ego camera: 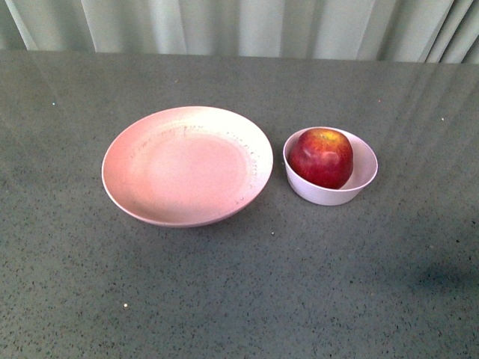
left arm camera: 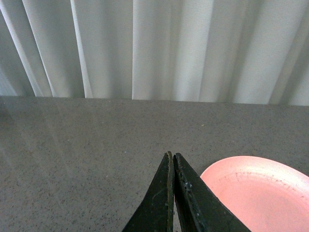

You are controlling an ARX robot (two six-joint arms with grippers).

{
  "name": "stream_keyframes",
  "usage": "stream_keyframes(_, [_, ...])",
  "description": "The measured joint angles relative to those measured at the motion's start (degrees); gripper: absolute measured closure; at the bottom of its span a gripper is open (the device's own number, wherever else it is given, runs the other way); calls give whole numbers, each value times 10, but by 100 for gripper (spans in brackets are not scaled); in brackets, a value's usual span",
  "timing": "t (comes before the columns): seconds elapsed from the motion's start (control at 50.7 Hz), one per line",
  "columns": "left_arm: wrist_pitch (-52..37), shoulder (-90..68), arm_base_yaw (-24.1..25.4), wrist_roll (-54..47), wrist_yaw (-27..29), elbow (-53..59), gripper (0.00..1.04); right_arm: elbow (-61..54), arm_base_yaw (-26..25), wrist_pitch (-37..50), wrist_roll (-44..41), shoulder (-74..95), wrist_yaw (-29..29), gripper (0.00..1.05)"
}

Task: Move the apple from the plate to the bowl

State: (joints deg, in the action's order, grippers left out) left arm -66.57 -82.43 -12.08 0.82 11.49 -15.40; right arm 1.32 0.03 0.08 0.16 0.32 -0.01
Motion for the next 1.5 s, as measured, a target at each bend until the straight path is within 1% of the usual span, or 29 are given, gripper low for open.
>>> stream_keyframes(0.138, [23, 66, 25, -1, -22, 44, 103, 0, 0, 0, 0, 0, 0, 9])
stream_keyframes(0.256, [65, 146, 48, -2, -45, 84, 103, 0, 0, 0, 0, 0, 0, 9])
stream_keyframes(0.493, [141, 256, 72, -2, -69, 119, 103, 0, 0, 0, 0, 0, 0, 9])
stream_keyframes(0.532, [160, 281, 95, -3, -103, 125, 103, 0, 0, 0, 0, 0, 0, 9])
stream_keyframes(0.611, [198, 328, 117, -3, -110, 133, 103, 0, 0, 0, 0, 0, 0, 9])
stream_keyframes(1.006, [356, 509, 119, -3, -115, 145, 103, 0, 0, 0, 0, 0, 0, 9])
stream_keyframes(1.499, [483, 642, 119, -3, -115, 146, 103, 0, 0, 0, 0, 0, 0, 9])
